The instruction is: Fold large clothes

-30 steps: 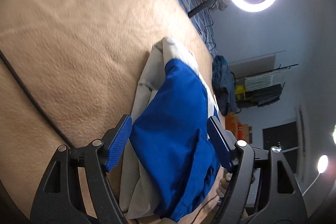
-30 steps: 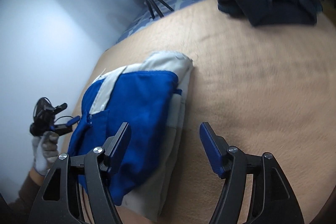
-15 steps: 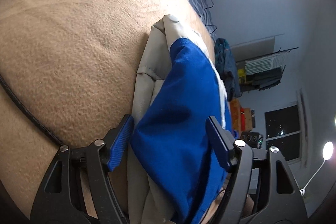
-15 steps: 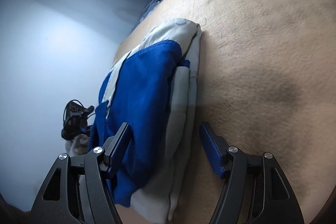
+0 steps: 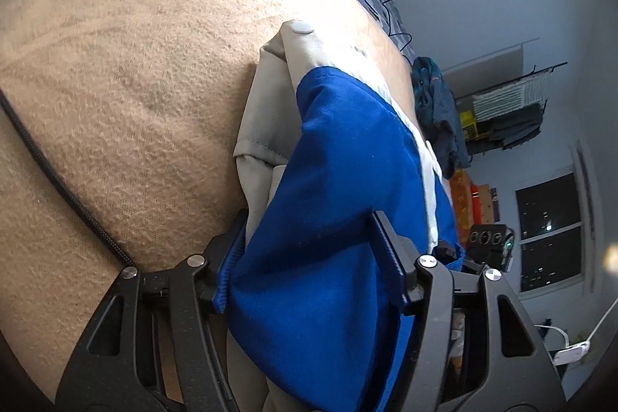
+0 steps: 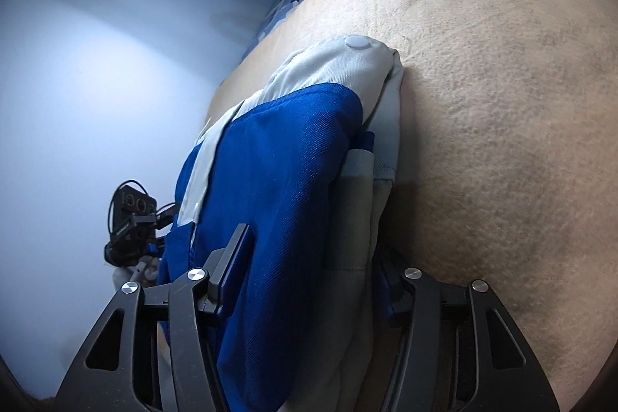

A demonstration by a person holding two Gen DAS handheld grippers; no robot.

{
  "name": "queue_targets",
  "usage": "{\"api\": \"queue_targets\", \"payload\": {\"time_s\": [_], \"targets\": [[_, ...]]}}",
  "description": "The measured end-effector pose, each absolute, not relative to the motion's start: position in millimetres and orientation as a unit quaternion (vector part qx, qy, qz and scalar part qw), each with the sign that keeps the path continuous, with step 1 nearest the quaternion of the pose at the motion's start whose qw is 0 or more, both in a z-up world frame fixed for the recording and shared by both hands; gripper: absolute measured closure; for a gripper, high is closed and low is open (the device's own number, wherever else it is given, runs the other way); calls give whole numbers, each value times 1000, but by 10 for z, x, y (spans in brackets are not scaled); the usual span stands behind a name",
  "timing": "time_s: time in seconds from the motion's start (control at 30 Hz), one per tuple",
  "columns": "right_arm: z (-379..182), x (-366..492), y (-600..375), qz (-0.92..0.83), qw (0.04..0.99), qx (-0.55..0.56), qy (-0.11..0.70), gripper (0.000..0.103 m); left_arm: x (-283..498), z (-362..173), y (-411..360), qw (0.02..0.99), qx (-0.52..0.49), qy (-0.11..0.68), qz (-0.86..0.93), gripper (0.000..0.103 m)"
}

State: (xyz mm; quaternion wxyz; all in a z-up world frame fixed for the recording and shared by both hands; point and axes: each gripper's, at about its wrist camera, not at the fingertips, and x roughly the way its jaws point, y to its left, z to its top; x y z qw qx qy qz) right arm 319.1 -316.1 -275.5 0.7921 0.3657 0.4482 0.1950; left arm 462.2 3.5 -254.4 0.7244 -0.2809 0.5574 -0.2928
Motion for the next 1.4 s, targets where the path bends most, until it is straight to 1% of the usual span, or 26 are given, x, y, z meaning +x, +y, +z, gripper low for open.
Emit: {"api": "queue_targets", "payload": {"time_s": [0.3, 0.5, 0.6, 0.8, 1.1, 1.4], "targets": [[-2622, 3134, -3065, 168, 813, 325, 454, 62, 4530, -2396, -78, 762, -233, 539, -274, 57], [-2431, 3088, -2947, 152, 834, 283, 449, 72, 4446, -2222, -155, 787, -196, 522, -265, 63], [-2323, 3052, -2879, 148, 843, 262, 446, 75, 4391, -2136, -162, 794, -187, 513, -268, 66], [-2131, 2986, -2733, 146, 860, 218, 438, 78, 4238, -1958, -169, 807, -168, 497, -269, 74], [-1837, 2799, -2616, 142, 878, 158, 430, 79, 3925, -1708, -468, 827, -118, 472, -282, 77], [-1595, 2463, -2819, 116, 894, 123, 414, 80, 3562, -1512, -948, 834, -70, 445, -319, 78]]}}
